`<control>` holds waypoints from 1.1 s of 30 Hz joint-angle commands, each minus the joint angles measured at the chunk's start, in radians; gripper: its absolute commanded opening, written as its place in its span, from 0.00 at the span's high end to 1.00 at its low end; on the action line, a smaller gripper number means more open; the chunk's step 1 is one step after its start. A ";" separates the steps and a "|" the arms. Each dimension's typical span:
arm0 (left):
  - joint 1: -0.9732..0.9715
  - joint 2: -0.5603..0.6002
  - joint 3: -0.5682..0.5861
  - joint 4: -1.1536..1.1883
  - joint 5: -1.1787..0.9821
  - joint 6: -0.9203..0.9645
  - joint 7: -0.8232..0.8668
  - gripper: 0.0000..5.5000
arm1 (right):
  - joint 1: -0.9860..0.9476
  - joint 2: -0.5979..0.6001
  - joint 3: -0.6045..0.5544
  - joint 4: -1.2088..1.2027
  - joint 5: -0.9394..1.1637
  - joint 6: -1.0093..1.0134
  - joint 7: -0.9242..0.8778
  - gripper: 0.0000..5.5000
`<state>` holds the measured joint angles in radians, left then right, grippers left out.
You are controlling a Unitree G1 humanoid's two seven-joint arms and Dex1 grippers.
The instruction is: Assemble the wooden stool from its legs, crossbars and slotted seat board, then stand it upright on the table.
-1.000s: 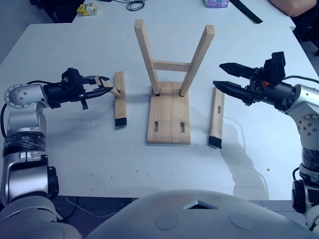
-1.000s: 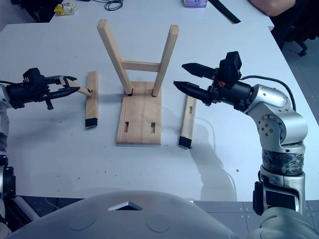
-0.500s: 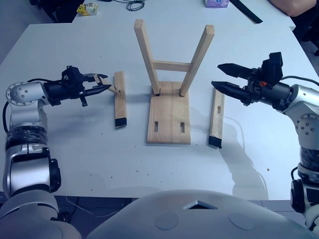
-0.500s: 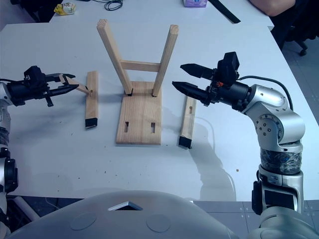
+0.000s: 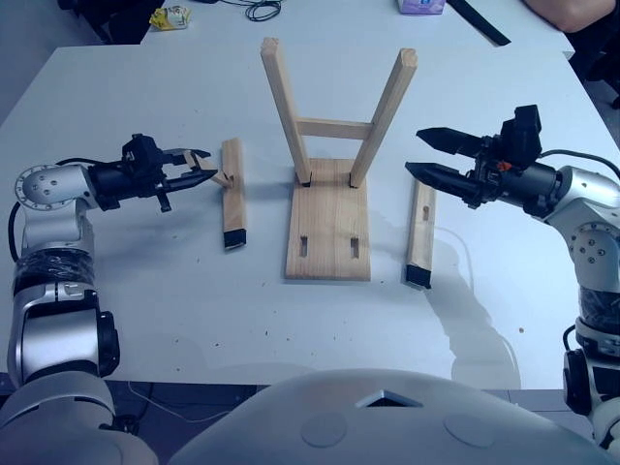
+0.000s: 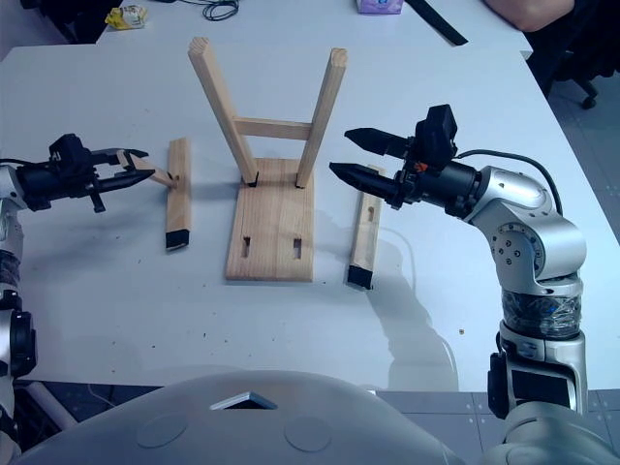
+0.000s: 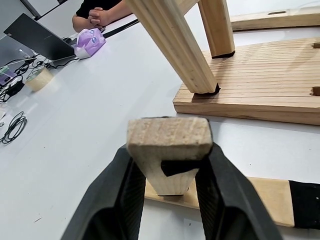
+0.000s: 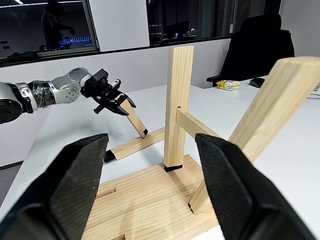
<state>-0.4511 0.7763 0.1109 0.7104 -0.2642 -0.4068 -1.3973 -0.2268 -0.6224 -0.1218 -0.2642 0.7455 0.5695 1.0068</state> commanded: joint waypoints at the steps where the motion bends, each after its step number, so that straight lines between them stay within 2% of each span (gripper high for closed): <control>1: 0.021 -0.001 -0.005 -0.016 -0.005 0.007 -0.007 0.76 | -0.012 0.003 0.004 -0.005 0.006 0.002 0.001 0.42; 16: 0.002 0.002 -0.067 0.002 0.027 -0.007 -0.040 0.76 | -0.007 0.004 0.005 -0.004 0.003 -0.002 0.004 0.42; 26: -0.051 0.044 -0.147 0.028 0.034 0.040 -0.196 0.76 | 0.083 0.039 -0.013 -0.100 0.015 -0.006 -0.067 0.42; 29: -0.072 0.082 -0.197 0.028 0.008 0.093 -0.216 0.76 | 0.148 0.068 -0.025 -0.159 0.023 -0.013 -0.115 0.42; 33: -0.103 0.166 -0.374 -0.017 -0.057 0.142 -0.217 0.76 | 0.236 0.108 -0.030 -0.233 0.027 -0.024 -0.176 0.42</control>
<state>-0.5541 0.9083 -0.1621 0.6933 -0.3369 -0.2974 -1.5884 -0.0196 -0.5294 -0.1417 -0.4566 0.7524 0.5557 0.8603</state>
